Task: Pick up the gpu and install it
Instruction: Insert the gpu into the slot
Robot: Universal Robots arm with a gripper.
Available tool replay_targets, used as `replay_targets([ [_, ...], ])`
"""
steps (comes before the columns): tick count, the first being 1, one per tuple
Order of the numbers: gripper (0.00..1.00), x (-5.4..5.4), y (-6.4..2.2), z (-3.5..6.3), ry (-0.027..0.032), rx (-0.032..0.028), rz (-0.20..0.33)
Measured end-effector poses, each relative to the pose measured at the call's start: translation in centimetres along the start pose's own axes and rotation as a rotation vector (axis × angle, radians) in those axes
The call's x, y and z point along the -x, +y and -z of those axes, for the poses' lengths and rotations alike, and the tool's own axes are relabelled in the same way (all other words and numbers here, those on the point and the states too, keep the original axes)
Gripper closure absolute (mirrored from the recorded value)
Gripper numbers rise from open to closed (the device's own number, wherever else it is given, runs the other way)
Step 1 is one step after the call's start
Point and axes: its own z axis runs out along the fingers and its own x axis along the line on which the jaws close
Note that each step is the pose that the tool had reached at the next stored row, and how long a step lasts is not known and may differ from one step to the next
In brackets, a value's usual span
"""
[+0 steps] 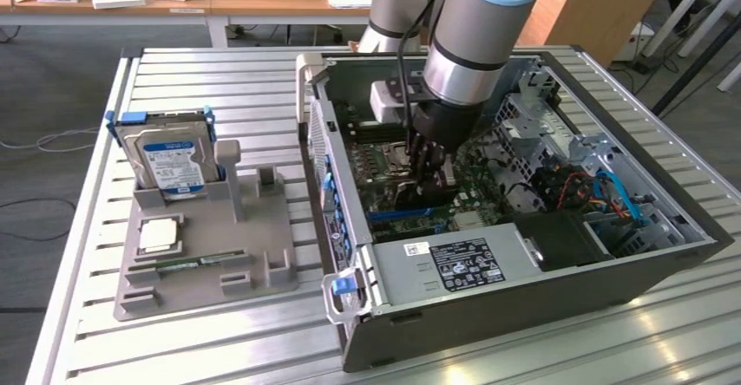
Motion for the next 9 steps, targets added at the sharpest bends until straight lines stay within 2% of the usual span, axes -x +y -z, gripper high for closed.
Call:
replay_targets([
  [9,0.73,0.01,0.01,-0.13,-0.0001,-0.0001,0.000],
])
